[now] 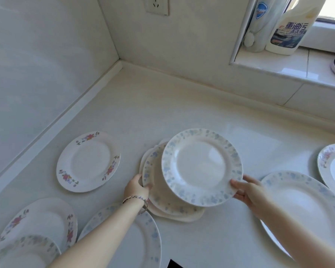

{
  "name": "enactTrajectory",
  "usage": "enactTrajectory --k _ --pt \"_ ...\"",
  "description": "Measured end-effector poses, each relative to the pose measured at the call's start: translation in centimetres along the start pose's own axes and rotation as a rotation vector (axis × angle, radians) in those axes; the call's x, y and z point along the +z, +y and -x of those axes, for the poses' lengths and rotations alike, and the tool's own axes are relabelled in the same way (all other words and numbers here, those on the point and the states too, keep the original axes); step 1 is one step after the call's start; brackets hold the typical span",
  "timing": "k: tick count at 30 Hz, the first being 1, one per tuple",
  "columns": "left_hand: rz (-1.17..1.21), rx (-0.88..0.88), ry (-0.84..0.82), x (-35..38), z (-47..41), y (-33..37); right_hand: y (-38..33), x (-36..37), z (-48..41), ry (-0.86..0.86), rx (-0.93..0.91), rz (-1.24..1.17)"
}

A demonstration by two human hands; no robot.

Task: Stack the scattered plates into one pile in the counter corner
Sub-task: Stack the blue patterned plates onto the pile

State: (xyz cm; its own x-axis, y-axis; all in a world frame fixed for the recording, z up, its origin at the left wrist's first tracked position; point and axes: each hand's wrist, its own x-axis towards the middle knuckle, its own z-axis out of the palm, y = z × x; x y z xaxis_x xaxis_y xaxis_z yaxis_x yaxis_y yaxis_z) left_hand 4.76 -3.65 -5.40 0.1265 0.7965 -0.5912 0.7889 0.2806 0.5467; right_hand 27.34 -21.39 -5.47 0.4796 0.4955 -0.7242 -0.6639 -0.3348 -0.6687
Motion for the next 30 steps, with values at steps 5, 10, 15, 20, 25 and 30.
enactTrajectory --k 5,10,15,20,25,30 --pt "0.135 -0.034 -0.031 -0.3 -0.2 -0.5 2.0 1.4 0.1 -0.036 0.001 0.152" --pt "0.120 -0.031 -0.012 -0.1 -0.7 -0.9 3.1 2.8 0.1 0.024 -0.068 0.318" --pt "0.178 -0.056 -0.072 -0.2 -0.9 -1.1 3.0 3.8 0.5 0.154 -0.247 0.712" --pt "0.167 -0.033 -0.078 0.0 -1.2 -1.6 3.3 5.1 0.3 0.196 -0.280 0.810" --pt "-0.001 0.071 -0.032 0.2 -0.5 -1.5 3.2 5.4 0.0 0.235 -0.274 0.747" --pt "-0.264 0.180 -0.070 -1.9 -1.2 -1.9 3.0 5.6 0.0 0.230 -0.225 0.616"
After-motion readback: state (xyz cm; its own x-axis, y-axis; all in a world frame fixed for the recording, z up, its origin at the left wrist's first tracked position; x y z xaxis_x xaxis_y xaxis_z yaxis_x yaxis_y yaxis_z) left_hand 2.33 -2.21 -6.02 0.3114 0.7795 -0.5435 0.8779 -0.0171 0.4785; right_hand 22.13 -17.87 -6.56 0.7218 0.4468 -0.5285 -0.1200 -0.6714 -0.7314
